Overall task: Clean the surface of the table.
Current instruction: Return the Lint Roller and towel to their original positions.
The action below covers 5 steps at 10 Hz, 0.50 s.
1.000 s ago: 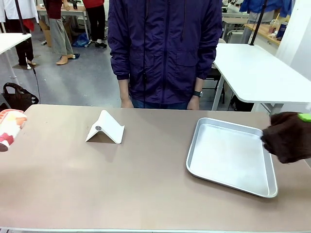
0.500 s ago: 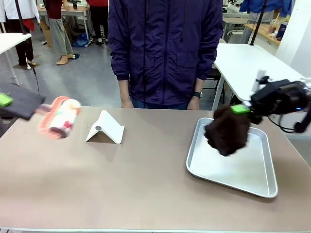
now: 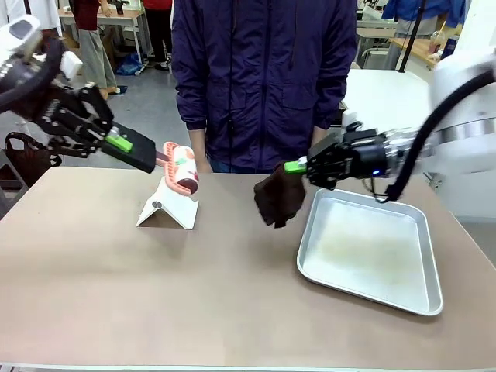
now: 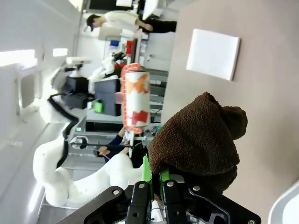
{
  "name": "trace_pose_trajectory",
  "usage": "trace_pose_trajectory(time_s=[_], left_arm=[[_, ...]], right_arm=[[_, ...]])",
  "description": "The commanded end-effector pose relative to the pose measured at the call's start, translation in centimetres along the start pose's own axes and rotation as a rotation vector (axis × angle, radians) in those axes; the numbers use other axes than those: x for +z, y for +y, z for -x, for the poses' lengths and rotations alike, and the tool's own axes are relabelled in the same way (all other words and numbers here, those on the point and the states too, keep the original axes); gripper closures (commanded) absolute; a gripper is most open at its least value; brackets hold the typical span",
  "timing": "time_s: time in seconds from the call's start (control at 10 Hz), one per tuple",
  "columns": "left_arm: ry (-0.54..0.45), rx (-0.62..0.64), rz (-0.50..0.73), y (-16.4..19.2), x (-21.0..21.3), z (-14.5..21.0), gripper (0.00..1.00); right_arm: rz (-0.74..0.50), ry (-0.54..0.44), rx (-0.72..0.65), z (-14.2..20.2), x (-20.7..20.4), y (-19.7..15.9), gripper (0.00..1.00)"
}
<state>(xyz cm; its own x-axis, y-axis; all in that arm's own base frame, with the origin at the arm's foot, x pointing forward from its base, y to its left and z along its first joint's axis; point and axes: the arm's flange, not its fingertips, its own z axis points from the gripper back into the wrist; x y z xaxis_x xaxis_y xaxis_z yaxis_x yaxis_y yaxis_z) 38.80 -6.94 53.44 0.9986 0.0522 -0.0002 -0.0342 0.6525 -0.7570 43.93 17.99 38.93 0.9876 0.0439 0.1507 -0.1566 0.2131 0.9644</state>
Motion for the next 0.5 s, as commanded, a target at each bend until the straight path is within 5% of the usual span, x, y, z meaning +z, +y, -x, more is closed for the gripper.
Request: trace_pose_trajectory(time_s=[0.0, 0.4], left_arm=[[0.005, 0.028, 0.014, -0.1, -0.6, -2.6, 0.81], [0.031, 0.024, -0.007, 0.7, -2.6, -3.5, 0.81]], right_arm=[[-0.025, 0.026, -0.050, -3.3, -3.0, -3.4, 0.93], [-0.067, 0.058, -0.130, -3.3, -2.5, -5.7, 0.93]])
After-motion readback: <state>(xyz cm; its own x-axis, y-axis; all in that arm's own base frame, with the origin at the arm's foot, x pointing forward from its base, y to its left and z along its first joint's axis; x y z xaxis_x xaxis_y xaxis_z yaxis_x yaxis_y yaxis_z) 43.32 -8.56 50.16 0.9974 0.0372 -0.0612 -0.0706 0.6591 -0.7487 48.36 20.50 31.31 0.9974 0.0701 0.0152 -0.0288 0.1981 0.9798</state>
